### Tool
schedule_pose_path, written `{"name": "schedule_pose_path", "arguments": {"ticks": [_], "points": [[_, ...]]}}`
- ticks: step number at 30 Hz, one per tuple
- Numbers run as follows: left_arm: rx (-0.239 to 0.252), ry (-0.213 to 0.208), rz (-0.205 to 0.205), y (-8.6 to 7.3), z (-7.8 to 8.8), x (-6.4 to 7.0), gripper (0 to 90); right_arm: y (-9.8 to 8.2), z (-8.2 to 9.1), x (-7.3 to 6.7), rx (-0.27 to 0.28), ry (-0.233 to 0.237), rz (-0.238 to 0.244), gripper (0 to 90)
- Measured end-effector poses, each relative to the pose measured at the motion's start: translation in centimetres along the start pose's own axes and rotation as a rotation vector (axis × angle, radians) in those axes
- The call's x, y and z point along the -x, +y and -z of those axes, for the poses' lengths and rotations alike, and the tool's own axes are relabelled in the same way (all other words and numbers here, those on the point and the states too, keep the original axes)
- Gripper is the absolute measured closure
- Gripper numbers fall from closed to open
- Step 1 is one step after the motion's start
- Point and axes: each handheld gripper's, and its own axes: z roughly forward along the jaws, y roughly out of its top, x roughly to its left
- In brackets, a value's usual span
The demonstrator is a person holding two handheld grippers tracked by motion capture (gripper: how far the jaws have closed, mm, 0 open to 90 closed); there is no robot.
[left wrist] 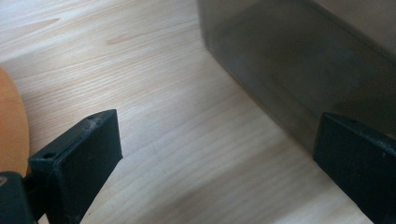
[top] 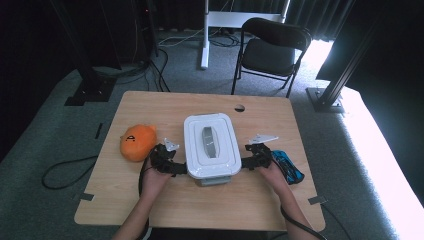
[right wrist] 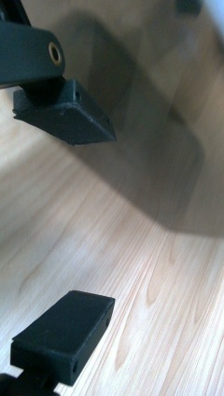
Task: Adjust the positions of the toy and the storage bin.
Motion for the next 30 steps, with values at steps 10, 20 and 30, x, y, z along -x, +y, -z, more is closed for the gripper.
{"name": "schedule_pose_path", "arguments": {"ticks": [10,20,30], "points": [[-0.011,-0.018,-0.006,-0.2,-1.0,-0.8,1.8,0.8,-1.5,1.2,-0.018,-0.058,-0.068,16.6],[-0.008,-0.014,-0.042,-0.2,-0.9,-0.3,1.9,2.8,-2.5,1.5,-0.01,-0.063,-0.033,18.1],[-0.023,-0.016,-0.069,-0.4,-0.2,0.5,1.9,3.1,-3.8,1.5,-0.029,-0.056,-0.011,21.4]]}}
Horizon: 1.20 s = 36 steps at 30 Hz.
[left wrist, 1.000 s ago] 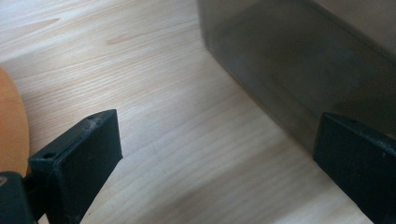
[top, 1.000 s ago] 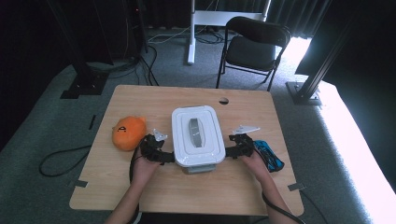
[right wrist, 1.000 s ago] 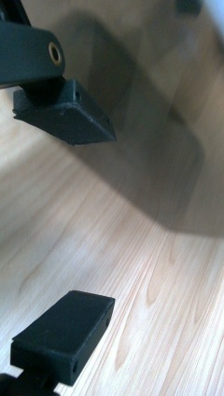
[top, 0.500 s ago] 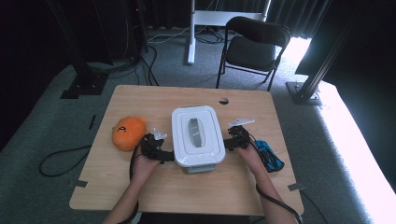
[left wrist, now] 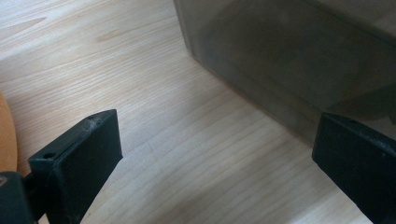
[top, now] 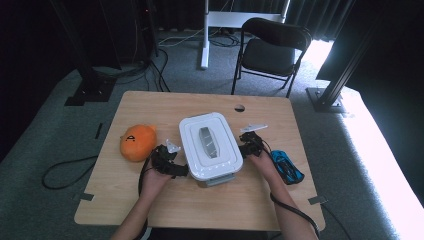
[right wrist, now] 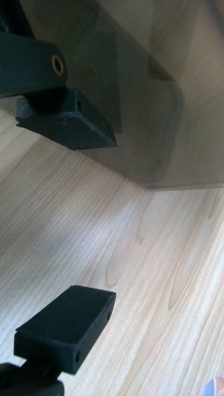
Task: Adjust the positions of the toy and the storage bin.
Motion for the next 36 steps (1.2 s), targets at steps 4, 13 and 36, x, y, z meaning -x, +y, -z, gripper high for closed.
{"name": "schedule_pose_path", "arguments": {"ticks": [4,13,36], "points": [[-0.004,-0.005,-0.008,-0.1,0.5,0.3,1.9,0.1,-0.1,-0.1,-0.003,0.019,0.02,22.8],[-0.003,-0.004,-0.035,-0.7,2.0,1.1,1.8,0.5,-0.5,-0.5,0.005,0.067,0.05,24.0],[0.03,-0.053,-0.017,-2.5,2.5,0.8,1.4,-0.1,1.9,1.2,0.028,0.003,0.018,17.0]]}}
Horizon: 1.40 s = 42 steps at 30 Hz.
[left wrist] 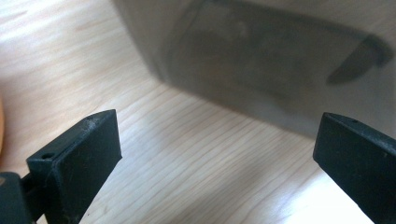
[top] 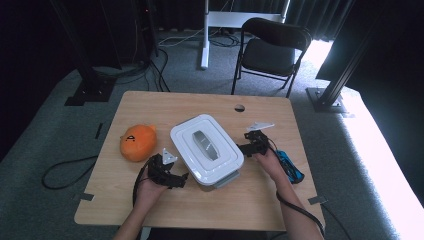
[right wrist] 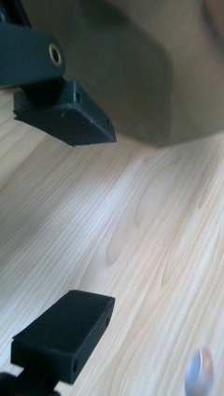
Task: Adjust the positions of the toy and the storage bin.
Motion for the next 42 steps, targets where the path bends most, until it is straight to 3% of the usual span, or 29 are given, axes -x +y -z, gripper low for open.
{"name": "schedule_pose_path", "arguments": {"ticks": [3,5,6,13,18,21,25,28,30,31,40,42], "points": [[-0.007,0.001,0.008,-0.3,-0.3,-0.1,1.4,-0.3,1.7,0.0,-0.003,-0.045,0.01,15.8],[-0.01,-0.001,0.006,-0.2,-0.5,0.0,1.4,-0.3,2.2,0.0,0.005,-0.05,0.014,14.9],[-0.007,-0.003,0.005,-0.2,-0.6,0.1,1.4,-0.5,3.8,-0.2,0.036,-0.065,0.014,14.7],[-0.002,-0.01,-0.011,0.3,-1.1,1.0,1.4,-1.8,8.4,-0.6,0.114,-0.082,-0.005,13.7],[0.0,-0.018,-0.017,0.4,-1.4,1.1,1.4,-3.3,10.1,-0.8,0.097,-0.11,0.008,13.7],[-0.002,-0.013,-0.012,-0.1,-1.2,0.6,1.4,-3.9,10.8,-1.0,0.058,-0.088,-0.031,12.4],[-0.001,-0.013,0.012,-1.0,-0.8,-0.4,1.4,-4.3,11.5,-1.5,0.071,-0.055,-0.063,11.3],[0.01,-0.014,-0.005,-1.7,-0.5,-0.8,1.4,-4.5,11.8,-1.9,0.08,-0.036,-0.088,11.3],[0.017,-0.019,-0.011,-2.2,-0.1,-1.0,1.4,-4.6,12.3,-2.2,0.103,0.006,-0.092,10.7],[0.02,-0.02,-0.015,-2.5,0.0,-1.1,1.4,-4.6,12.5,-2.3,0.115,-0.004,-0.104,10.7],[0.031,-0.014,0.007,-5.0,1.6,-2.9,1.4,-3.9,13.5,-4.1,0.131,0.035,-0.074,10.7],[0.037,0.007,0.015,-5.4,2.0,-3.4,1.4,-3.7,13.7,-4.4,0.129,0.039,-0.075,10.7]]}}
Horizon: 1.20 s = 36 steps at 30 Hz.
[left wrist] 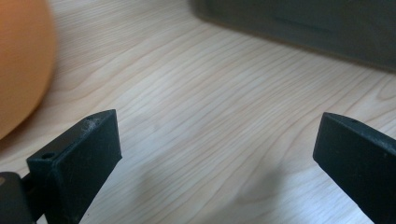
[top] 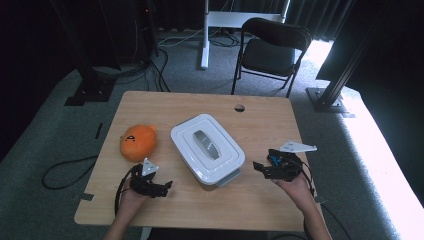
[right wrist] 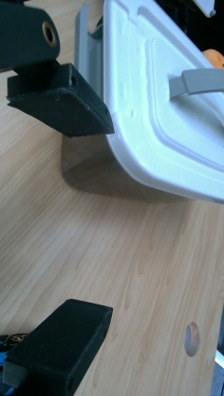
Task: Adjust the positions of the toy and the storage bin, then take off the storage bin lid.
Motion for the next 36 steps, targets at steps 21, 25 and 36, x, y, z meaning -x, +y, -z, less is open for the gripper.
{"name": "schedule_pose_path", "arguments": {"ticks": [21,25,36], "points": [[-0.015,0.021,0.064,-3.3,1.3,-3.3,1.4,5.3,-0.3,-3.5,0.023,0.003,0.074,12.2],[-0.02,0.014,0.054,-3.4,1.3,-3.2,1.5,6.2,-0.5,-3.9,0.018,0.013,0.084,12.3],[-0.034,0.004,0.046,-3.7,1.1,-3.3,1.5,8.2,-3.3,-5.6,-0.015,0.044,0.109,12.3]]}}
